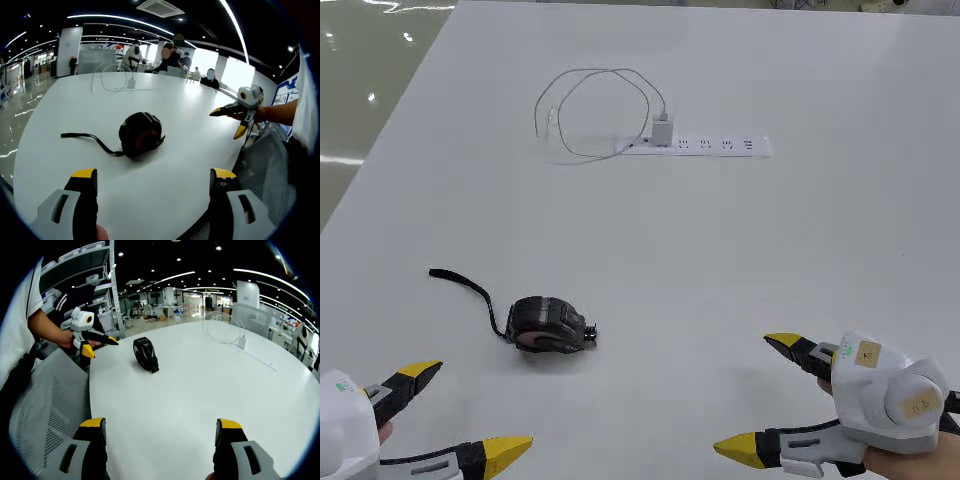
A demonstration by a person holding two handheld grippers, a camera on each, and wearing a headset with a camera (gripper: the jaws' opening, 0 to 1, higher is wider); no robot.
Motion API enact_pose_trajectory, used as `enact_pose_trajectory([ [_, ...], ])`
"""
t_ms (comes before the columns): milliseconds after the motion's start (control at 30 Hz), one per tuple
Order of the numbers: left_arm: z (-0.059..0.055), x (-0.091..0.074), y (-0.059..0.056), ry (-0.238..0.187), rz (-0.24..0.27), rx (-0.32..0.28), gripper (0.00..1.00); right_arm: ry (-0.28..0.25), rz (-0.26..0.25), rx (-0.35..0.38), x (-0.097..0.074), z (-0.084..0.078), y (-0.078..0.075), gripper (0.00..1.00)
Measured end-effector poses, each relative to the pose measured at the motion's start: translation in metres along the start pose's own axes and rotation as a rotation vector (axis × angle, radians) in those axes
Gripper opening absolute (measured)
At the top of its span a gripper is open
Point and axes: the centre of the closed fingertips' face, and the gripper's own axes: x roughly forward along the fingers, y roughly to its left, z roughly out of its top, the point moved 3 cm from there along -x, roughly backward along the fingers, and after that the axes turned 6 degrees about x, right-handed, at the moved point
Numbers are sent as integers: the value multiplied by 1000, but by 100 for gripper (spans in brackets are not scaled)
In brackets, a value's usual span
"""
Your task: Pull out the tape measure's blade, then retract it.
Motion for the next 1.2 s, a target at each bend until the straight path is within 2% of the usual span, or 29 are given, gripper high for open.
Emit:
enact_pose_trajectory([
  [300,-8,-5,1,16,2,12,92,9,-10,-3,-7,-8,0,93],
  [667,-11,-11,6,23,16,36,93,13,-34,-3,-16,-17,2,99],
  [1200,-14,-18,3,30,13,80,96,18,-59,5,-28,-26,1,99],
])
